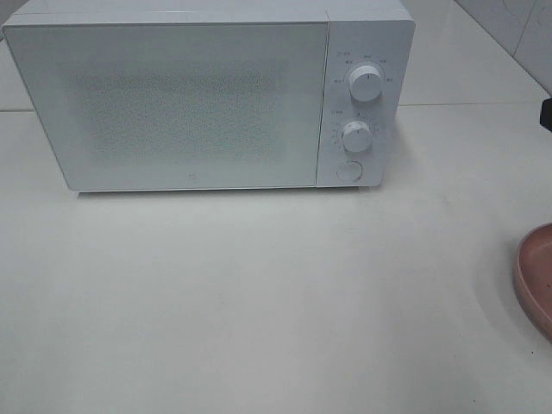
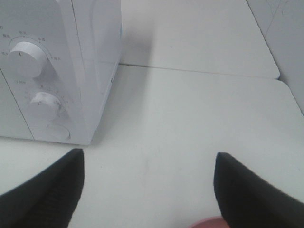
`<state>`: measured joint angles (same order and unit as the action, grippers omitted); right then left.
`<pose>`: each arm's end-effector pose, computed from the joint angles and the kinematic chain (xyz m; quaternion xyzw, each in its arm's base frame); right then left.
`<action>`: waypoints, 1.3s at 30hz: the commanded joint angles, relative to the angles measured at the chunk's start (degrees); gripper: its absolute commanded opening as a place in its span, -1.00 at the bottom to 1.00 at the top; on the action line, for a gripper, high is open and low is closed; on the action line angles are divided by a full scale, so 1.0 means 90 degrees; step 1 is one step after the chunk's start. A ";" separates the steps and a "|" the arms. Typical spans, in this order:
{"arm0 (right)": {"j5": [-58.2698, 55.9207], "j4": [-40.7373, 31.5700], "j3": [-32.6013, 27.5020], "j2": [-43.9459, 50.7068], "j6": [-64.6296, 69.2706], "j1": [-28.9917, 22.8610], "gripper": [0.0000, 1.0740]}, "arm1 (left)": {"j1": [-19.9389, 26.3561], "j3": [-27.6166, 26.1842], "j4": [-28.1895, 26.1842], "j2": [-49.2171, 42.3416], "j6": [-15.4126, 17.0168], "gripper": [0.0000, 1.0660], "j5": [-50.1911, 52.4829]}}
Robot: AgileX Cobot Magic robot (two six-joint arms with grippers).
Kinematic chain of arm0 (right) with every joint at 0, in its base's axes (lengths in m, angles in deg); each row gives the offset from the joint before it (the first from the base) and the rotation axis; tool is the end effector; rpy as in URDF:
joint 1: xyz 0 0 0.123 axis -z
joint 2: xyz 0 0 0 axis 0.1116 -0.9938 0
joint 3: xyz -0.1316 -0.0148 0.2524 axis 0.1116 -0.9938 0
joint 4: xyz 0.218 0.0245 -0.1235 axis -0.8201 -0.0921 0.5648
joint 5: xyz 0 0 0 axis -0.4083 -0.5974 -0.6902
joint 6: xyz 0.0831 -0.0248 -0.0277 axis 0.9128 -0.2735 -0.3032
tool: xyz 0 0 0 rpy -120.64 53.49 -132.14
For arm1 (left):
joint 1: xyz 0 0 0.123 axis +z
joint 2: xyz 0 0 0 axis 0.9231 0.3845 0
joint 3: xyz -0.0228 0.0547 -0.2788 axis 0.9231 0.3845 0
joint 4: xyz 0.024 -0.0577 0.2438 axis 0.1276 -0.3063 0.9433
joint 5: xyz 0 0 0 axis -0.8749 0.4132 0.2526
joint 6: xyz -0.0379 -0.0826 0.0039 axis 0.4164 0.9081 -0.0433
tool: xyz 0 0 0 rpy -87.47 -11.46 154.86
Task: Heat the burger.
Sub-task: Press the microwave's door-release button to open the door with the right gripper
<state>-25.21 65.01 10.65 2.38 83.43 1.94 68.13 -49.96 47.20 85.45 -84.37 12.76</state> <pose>0.1837 0.0146 0.2675 -0.0594 0.8172 0.0051 0.5732 -0.0089 -0.0035 0.2813 -0.0226 0.8508 -0.0283 0.5243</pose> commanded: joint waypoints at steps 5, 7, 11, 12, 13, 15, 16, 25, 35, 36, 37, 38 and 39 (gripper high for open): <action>0.2591 0.0025 -0.0751 -0.0643 0.0000 0.0019 0.34 | 0.0025 0.0019 -0.0051 -0.0115 0.0006 0.87 0.0045; 0.3107 0.0025 -0.0898 -0.0859 -0.0013 0.0019 0.34 | 0.0025 0.0019 -0.0051 -0.0115 0.0006 0.87 0.0045; 0.3750 0.0025 -0.1063 -0.1222 -0.0076 0.0019 0.34 | 0.0025 0.0019 -0.0051 -0.0115 0.0006 0.87 0.0045; 0.3902 0.0025 -0.1089 -0.1350 -0.0076 0.0019 0.34 | 0.0025 0.0019 -0.0051 -0.0115 0.0006 0.87 0.0045; 0.4157 -0.0013 -0.1152 -0.1541 -0.0140 0.0019 0.34 | 0.0025 0.0019 -0.0051 -0.0115 0.0006 0.87 0.0045; 0.4246 -0.0236 -0.1159 -0.1719 -0.0267 -0.0038 0.34 | 0.0025 0.0019 -0.0051 -0.0115 0.0006 0.87 0.0045; 0.4246 -0.0369 -0.1159 -0.1783 -0.0350 -0.0115 0.34 | 0.0025 0.0019 -0.0051 -0.0115 0.0006 0.87 0.0045; 0.4711 -0.2279 -0.1159 -0.2375 -0.1884 -0.1572 0.34 | 0.0025 0.0019 -0.0051 -0.0115 0.0006 0.87 0.0045; 0.6322 -0.4813 -0.1159 -0.3240 -0.3018 -0.3247 0.34 | 0.0025 0.0019 -0.0051 -0.0115 0.0006 0.87 0.0045; 0.6443 -0.4966 -0.1159 -0.3323 -0.3030 -0.3387 0.34 | 0.0025 0.0019 -0.0051 -0.0115 0.0006 0.87 0.0045; 0.6443 -0.4966 -0.1159 -0.3323 -0.3030 -0.3387 0.34 | 0.0025 0.0019 -0.0051 -0.0115 0.0006 0.87 0.0045; 0.6710 -0.5348 -0.1152 -0.3495 -0.3030 -0.3743 0.34 | 0.0025 0.0019 -0.0051 -0.0115 0.0006 0.87 0.0045; 0.6710 -0.5348 -0.1152 -0.3495 -0.3030 -0.3743 0.34 | 0.0025 0.0019 -0.0051 -0.0115 0.0006 0.87 0.0045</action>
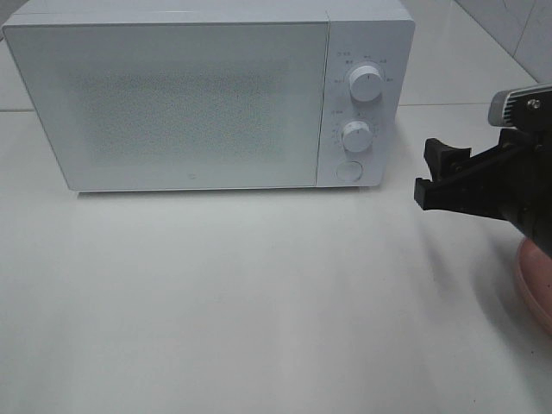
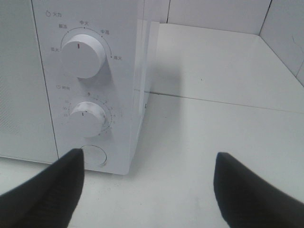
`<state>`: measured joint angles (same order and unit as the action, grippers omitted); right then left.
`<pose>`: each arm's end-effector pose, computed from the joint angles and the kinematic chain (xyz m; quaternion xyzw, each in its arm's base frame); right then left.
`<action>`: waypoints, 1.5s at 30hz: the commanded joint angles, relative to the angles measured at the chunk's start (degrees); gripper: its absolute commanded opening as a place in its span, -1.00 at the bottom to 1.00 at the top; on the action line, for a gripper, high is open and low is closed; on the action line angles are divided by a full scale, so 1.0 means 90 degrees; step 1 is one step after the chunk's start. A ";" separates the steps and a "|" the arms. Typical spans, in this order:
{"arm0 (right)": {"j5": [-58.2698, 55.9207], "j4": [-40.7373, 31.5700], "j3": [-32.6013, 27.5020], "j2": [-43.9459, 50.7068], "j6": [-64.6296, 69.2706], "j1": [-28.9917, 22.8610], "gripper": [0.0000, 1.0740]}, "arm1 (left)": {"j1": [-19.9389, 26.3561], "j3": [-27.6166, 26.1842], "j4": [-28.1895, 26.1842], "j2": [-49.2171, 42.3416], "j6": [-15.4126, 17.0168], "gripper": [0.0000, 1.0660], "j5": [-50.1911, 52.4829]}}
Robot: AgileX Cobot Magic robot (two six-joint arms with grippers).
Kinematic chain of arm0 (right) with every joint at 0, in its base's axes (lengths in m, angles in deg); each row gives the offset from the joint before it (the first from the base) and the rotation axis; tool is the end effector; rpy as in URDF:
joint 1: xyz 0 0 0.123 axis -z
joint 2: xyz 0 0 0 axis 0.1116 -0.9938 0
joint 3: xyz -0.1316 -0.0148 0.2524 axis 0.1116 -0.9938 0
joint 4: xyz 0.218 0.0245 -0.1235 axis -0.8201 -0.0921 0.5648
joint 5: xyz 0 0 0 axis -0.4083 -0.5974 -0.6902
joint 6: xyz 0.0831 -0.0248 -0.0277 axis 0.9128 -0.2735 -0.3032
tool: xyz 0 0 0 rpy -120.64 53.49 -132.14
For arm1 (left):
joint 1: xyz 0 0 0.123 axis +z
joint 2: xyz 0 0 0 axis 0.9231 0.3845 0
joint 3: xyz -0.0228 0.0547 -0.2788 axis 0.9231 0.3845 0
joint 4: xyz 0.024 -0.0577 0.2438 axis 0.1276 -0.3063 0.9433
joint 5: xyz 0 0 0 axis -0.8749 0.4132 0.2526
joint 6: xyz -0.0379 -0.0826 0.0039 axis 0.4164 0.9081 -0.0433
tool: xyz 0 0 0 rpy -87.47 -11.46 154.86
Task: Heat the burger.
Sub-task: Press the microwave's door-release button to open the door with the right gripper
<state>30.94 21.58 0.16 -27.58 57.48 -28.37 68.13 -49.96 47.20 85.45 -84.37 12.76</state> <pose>0.2024 0.0868 0.1837 -0.0713 0.7544 -0.0005 0.6526 -0.0089 -0.0035 0.2813 -0.0226 0.8508 -0.0283 0.5243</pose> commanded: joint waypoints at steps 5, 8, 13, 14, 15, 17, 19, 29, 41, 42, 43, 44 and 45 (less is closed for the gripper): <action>0.0923 -0.1292 0.0095 -0.0624 -0.0146 -0.1254 0.34 | 0.0025 0.0019 -0.0051 -0.0115 0.0006 0.87 0.0045; 0.0910 -0.1483 0.0210 -0.0770 -0.0146 -0.1471 0.34 | 0.0025 0.0019 -0.0051 -0.0115 0.0006 0.87 0.0045; 0.0910 -0.1662 0.0567 -0.1235 -0.0140 -0.1853 0.34 | 0.0025 0.0019 -0.0051 -0.0115 0.0006 0.87 0.0045; 0.0910 -0.1662 0.0567 -0.1235 -0.0140 -0.1853 0.34 | 0.0025 0.0019 -0.0051 -0.0115 0.0006 0.87 0.0045; 0.0910 -0.1662 0.0668 -0.1369 -0.0140 -0.1903 0.34 | 0.0025 0.0019 -0.0051 -0.0115 0.0006 0.87 0.0045; 0.0891 -0.1649 0.0732 -0.1458 -0.0108 -0.1916 0.34 | 0.0025 0.0019 -0.0051 -0.0115 0.0006 0.87 0.0045; 0.0891 -0.1649 0.0764 -0.1496 -0.0070 -0.1916 0.34 | 0.0025 0.0019 -0.0051 -0.0115 0.0006 0.87 0.0045; 0.0872 -0.1636 0.0828 -0.1502 0.0248 -0.1916 0.34 | 0.0025 0.0019 -0.0051 -0.0115 0.0006 0.87 0.0045; 0.1178 -0.1636 0.0834 -0.1502 0.0369 -0.1776 0.34 | 0.0025 0.0019 -0.0051 -0.0115 0.0006 0.87 0.0045; 0.1178 -0.1636 0.0834 -0.1502 0.0369 -0.1776 0.34 | 0.0025 0.0019 -0.0051 -0.0115 0.0006 0.87 0.0045; 0.1178 -0.1636 0.0834 -0.1502 0.0668 -0.1776 0.33 | 0.0025 0.0019 -0.0051 -0.0115 0.0006 0.87 0.0045; 0.1178 -0.1636 0.0834 -0.1502 0.0668 -0.1776 0.33 | 0.0025 0.0019 -0.0051 -0.0115 0.0006 0.87 0.0045; 0.1178 -0.1636 0.0834 -0.1502 0.0879 -0.1776 0.31 | 0.0025 0.0019 -0.0051 -0.0115 0.0006 0.87 0.0045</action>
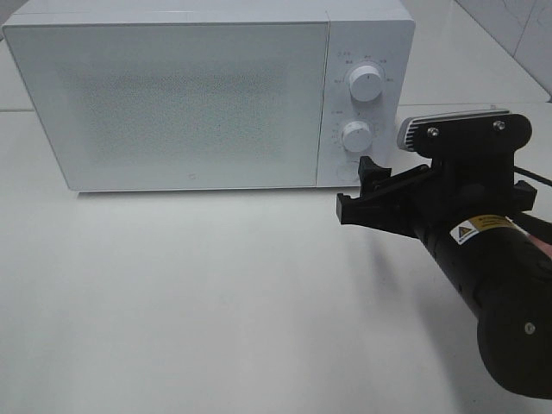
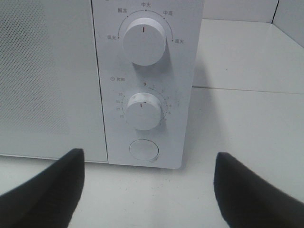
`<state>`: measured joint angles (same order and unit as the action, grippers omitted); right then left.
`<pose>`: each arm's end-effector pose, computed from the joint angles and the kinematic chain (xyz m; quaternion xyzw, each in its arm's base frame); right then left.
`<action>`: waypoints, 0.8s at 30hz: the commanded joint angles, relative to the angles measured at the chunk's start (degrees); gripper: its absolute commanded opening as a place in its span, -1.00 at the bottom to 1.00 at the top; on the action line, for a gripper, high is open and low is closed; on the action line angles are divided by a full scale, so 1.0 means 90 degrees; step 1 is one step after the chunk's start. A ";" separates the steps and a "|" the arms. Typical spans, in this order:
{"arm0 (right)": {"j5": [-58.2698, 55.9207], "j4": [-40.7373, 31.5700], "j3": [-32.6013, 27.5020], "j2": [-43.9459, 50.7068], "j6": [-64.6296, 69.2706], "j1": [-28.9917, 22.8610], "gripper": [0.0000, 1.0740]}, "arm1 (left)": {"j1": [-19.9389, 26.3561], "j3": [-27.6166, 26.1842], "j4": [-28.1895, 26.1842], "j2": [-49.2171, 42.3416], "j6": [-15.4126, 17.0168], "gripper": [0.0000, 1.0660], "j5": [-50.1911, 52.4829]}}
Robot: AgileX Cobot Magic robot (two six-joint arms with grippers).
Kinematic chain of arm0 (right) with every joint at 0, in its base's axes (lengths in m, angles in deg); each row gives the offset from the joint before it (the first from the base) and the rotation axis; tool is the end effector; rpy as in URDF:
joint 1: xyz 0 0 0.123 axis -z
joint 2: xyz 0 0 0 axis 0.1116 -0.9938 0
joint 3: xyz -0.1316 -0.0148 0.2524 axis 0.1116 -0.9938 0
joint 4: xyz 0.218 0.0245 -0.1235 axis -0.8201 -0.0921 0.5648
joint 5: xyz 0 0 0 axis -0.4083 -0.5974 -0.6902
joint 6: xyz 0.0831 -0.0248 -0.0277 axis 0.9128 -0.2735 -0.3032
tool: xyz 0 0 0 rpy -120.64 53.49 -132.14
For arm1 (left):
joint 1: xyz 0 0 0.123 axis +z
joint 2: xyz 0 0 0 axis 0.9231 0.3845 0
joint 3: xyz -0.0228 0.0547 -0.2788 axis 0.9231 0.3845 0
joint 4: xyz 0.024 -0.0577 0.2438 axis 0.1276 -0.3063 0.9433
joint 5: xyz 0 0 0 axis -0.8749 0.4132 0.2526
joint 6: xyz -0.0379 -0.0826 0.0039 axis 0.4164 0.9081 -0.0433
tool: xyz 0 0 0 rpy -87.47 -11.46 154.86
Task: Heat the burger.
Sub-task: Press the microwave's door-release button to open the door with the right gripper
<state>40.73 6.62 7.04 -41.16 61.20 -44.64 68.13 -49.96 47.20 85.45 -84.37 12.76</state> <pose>0.2021 0.1475 0.1617 -0.0433 0.7547 0.0239 0.6542 -0.0089 -0.0035 0.2813 -0.0226 0.8508 -0.0283 0.5243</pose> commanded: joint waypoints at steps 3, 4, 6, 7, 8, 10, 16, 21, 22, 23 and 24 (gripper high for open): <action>0.0089 0.0025 0.0070 0.0006 0.1585 0.0032 0.22 | 0.0025 0.0019 -0.0051 -0.0115 0.0006 0.87 0.0045; 0.0089 0.0025 0.0070 0.0006 0.2400 0.0032 0.13 | 0.0025 0.0019 -0.0051 -0.0115 0.0006 0.87 0.0045; 0.0064 0.0025 0.0070 0.0006 0.3240 0.0032 0.01 | 0.0025 0.0019 -0.0051 -0.0115 0.0006 0.87 0.0045; 0.0064 0.0025 0.0070 0.0006 0.3240 0.0032 0.01 | 0.0025 0.0019 -0.0051 -0.0115 0.0006 0.87 0.0045; 0.0045 0.0025 0.0070 0.0006 0.3711 0.0032 -0.07 | 0.0025 0.0019 -0.0051 -0.0115 0.0006 0.87 0.0045; -0.0038 0.0025 0.0070 0.0006 0.4533 0.0032 -0.20 | 0.0025 0.0019 -0.0051 -0.0115 0.0006 0.87 0.0045; -0.0153 0.0025 0.0070 0.0006 0.6729 0.0032 -0.62 | 0.0025 0.0019 -0.0051 -0.0115 0.0006 0.87 0.0045; -0.0516 0.0025 0.0070 0.0006 0.8085 0.0032 -0.81 | 0.0025 0.0019 -0.0051 -0.0115 0.0006 0.87 0.0045; -0.0777 0.0019 0.0070 0.0006 0.8633 0.0032 -0.88 | 0.0025 0.0019 -0.0051 -0.0115 0.0006 0.87 0.0045; -0.0777 0.0019 0.0070 0.0006 0.8633 0.0032 -0.88 | 0.0025 0.0019 -0.0051 -0.0115 0.0006 0.87 0.0045; -0.1044 0.0019 0.0070 0.0006 0.9097 0.0032 -0.98 | 0.0025 0.0019 -0.0051 -0.0115 0.0006 0.87 0.0045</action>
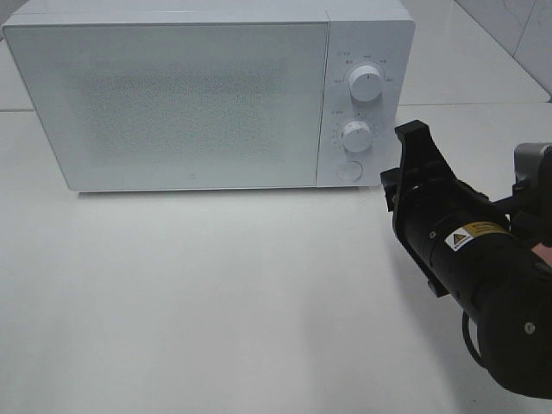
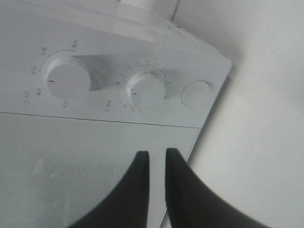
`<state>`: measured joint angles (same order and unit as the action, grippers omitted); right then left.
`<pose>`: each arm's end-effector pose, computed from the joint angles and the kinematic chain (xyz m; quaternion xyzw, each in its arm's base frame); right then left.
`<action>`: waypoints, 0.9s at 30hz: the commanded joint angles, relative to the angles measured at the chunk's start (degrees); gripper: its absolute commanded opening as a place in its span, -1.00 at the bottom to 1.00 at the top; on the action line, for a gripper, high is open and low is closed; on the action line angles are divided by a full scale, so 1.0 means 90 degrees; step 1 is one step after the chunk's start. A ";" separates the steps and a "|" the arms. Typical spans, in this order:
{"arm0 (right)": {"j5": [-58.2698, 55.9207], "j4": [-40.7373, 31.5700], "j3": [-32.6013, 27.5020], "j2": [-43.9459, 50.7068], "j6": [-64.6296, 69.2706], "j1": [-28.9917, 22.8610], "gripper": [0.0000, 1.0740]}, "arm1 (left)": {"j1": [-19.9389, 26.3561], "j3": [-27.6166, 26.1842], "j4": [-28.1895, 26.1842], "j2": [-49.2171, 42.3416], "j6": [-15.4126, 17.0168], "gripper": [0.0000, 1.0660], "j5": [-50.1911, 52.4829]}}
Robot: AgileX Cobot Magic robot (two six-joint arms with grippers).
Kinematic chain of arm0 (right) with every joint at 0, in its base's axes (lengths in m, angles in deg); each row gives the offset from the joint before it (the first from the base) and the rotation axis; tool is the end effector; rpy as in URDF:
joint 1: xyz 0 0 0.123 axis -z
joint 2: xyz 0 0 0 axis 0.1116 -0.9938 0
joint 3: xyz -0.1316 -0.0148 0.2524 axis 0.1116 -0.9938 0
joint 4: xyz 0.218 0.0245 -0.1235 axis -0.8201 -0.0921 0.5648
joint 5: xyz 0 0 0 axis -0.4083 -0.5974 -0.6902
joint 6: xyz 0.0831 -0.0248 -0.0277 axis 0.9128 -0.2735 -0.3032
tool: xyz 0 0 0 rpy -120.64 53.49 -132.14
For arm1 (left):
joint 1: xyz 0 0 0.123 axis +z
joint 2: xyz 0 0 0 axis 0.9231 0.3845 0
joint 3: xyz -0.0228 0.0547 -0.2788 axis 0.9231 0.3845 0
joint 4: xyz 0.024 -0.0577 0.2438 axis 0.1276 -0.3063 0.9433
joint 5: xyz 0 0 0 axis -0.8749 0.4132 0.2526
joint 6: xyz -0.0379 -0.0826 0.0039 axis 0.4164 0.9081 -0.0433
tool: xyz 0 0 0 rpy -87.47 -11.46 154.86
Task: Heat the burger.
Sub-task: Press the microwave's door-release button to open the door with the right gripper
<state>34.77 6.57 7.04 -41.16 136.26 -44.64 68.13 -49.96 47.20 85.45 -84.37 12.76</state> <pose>0.2000 0.1499 0.1528 0.4356 0.6564 0.4013 0.4674 -0.0089 -0.0035 0.2813 -0.0226 0.8508 -0.0283 0.5243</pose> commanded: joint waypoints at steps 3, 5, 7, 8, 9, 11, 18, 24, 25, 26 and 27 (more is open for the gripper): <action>-0.0649 0.0025 0.0070 0.0006 0.1082 0.0032 -1.00 | 0.0025 0.0019 -0.0051 -0.0115 0.0006 0.87 0.0045; -0.0707 0.0013 0.0070 0.0006 0.1089 0.0032 -1.00 | 0.0025 0.0019 -0.0051 -0.0115 0.0006 0.87 0.0045; -0.0745 -0.0076 0.0070 0.0006 0.1089 0.0032 -1.00 | 0.0025 0.0019 -0.0051 -0.0115 0.0006 0.87 0.0045; -0.0745 -0.0076 0.0070 0.0006 0.1089 0.0032 -1.00 | 0.0025 0.0019 -0.0051 -0.0115 0.0006 0.87 0.0045; -0.0726 -0.0197 0.0070 -0.0019 0.1057 0.0032 -1.00 | 0.0025 0.0019 -0.0051 -0.0115 0.0006 0.87 0.0045; -0.0694 -0.0318 0.0108 -0.0134 0.1044 0.0032 -1.00 | 0.0025 0.0019 -0.0051 -0.0115 0.0006 0.87 0.0045; -0.0700 -0.0325 0.0471 -0.0662 0.1120 0.0032 -1.00 | 0.0025 0.0019 -0.0051 -0.0115 0.0006 0.87 0.0045; -0.0758 0.0076 0.0949 -0.0993 0.1140 0.0509 -1.00 | 0.0025 0.0019 -0.0051 -0.0115 0.0006 0.87 0.0045; -0.0758 0.0076 0.0949 -0.0993 0.1140 0.0509 -1.00 | 0.0025 0.0019 -0.0051 -0.0115 0.0006 0.87 0.0045; -0.0834 0.0255 0.1082 -0.1057 0.1120 0.0668 -1.00 | 0.0025 0.0019 -0.0051 -0.0115 0.0006 0.87 0.0045; -0.0904 0.0337 0.1140 -0.1095 0.1120 0.0732 -1.00 | 0.0025 0.0019 -0.0051 -0.0115 0.0006 0.87 0.0045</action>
<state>27.90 6.97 15.69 -50.27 146.40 -39.77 68.13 -49.96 47.20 85.45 -84.37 12.76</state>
